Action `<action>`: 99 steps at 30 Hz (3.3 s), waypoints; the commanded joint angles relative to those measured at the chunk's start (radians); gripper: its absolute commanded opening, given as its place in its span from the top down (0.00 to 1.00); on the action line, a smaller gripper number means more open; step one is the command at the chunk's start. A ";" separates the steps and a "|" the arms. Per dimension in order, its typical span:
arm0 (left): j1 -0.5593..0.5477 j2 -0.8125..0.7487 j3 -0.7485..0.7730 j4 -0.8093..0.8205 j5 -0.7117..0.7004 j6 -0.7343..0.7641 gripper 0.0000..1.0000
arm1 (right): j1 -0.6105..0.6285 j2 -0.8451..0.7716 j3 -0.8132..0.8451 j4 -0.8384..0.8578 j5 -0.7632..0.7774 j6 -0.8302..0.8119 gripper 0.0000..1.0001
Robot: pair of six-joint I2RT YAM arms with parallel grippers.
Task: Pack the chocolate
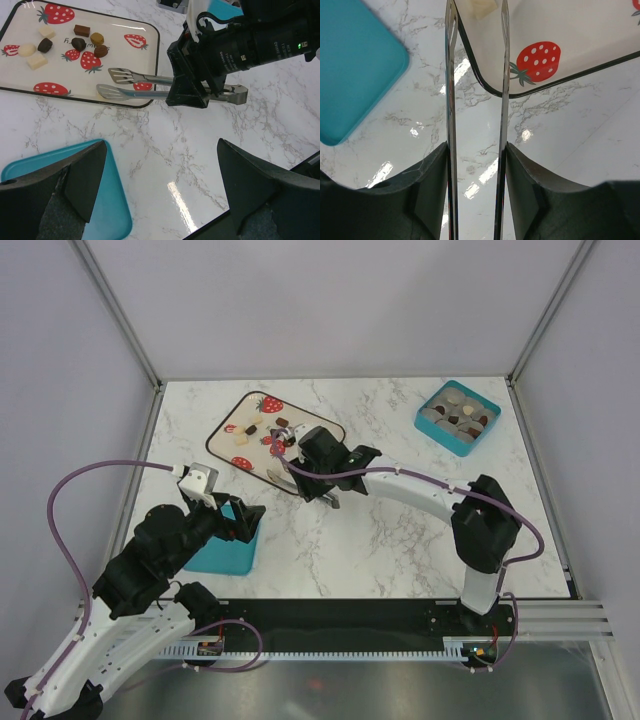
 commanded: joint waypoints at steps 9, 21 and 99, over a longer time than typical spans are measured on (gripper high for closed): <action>-0.004 -0.006 -0.002 0.034 -0.022 0.044 0.00 | 0.018 0.085 0.084 0.043 0.058 -0.039 0.46; -0.004 -0.008 -0.002 0.034 -0.022 0.047 0.00 | 0.021 0.126 0.096 0.043 0.052 -0.034 0.48; -0.003 0.139 -0.006 0.036 -0.042 0.036 0.00 | -0.805 -0.076 0.073 -0.176 0.092 0.008 0.61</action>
